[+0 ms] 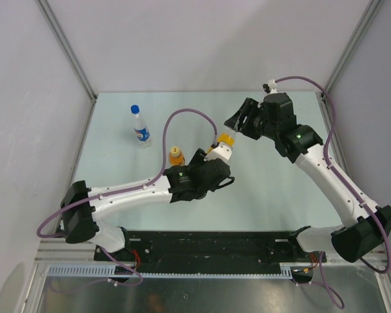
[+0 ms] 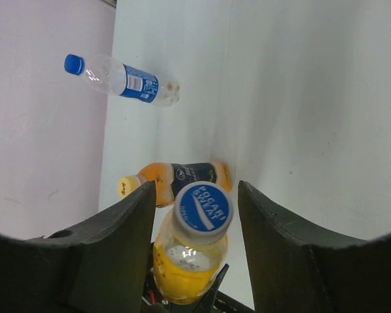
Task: Unscrew the bottle caps
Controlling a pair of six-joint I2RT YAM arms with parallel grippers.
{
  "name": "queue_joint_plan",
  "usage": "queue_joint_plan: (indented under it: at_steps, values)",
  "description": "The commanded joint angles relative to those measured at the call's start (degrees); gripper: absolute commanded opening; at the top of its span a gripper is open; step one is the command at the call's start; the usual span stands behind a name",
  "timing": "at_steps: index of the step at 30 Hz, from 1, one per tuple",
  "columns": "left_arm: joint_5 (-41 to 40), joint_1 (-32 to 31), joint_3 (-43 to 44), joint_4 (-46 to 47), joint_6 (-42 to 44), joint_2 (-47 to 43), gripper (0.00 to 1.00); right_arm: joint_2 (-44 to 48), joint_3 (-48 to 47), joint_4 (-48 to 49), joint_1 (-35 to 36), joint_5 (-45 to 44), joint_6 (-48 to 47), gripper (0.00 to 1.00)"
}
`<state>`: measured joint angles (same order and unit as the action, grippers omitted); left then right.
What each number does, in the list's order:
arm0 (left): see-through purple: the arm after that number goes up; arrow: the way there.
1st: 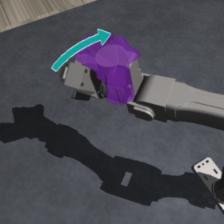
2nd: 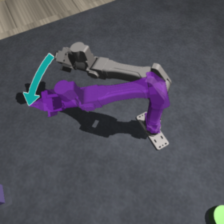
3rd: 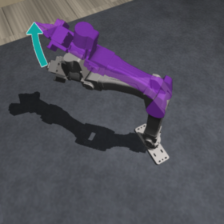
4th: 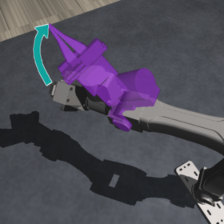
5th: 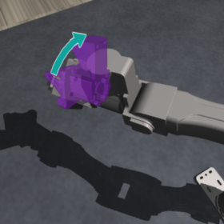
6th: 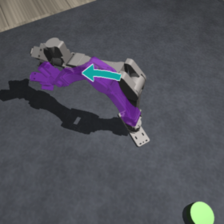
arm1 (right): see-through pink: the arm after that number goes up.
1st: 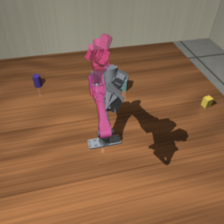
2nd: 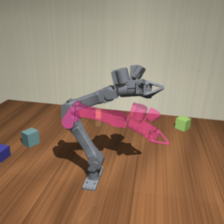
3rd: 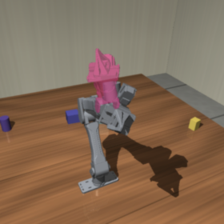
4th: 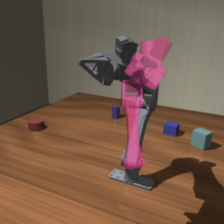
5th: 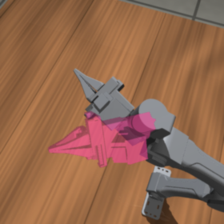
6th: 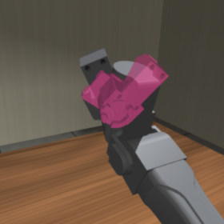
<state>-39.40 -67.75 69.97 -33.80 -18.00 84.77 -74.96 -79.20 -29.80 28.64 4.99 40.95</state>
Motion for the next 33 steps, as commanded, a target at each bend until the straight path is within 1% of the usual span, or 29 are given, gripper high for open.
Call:
queue_joint_plan:
  at_steps: [1, 4, 9, 10, 13, 16, 21, 27, 33]
  values:
    - [-1.7, -0.4, 2.3, 0.5, -0.6, 0.7, 0.37, 1.6, -2.3, 3.3, -0.2, 0.0, 0.4, 0.59]
    - [-1.6, -0.4, 2.2, 0.5, -0.6, 1.0, 0.37, 1.7, -2.3, 4.3, -0.3, 0.3, 0.6, 0.59]
    - [-1.7, -0.4, 2.5, 0.4, -0.5, 1.4, 0.38, 0.8, -2.3, 4.3, 0.2, 0.8, 1.2, 0.57]
    - [-1.9, -0.4, 2.6, 0.4, -0.4, 1.4, 0.38, 0.8, -2.2, 4.1, 0.5, 0.5, 1.5, 0.54]
    - [-2.0, -0.4, 3.0, 0.3, -0.1, 2.0, 0.37, 1.0, -1.4, 4.7, 1.4, -0.4, 2.2, 0.44]
    - [-2.1, -0.4, 3.3, 0.1, -0.2, 2.5, 0.38, 2.1, -0.6, 5.8, 1.5, -1.4, 2.5, 0.42]
    - [-2.2, -0.4, 3.5, -0.1, -0.2, 2.9, 0.38, 4.0, -0.1, 7.0, 0.5, -2.4, 3.2, 0.42]
    - [-3.1, -0.5, 3.6, -0.2, 0.0, 3.1, 0.37, 5.4, 0.8, 8.7, -0.5, -1.6, 3.4, 0.41]
    - [-3.9, -0.5, 4.5, -0.3, 0.2, 3.3, 0.37, 5.6, 1.4, 10.2, -0.7, 0.3, 3.3, 0.53]
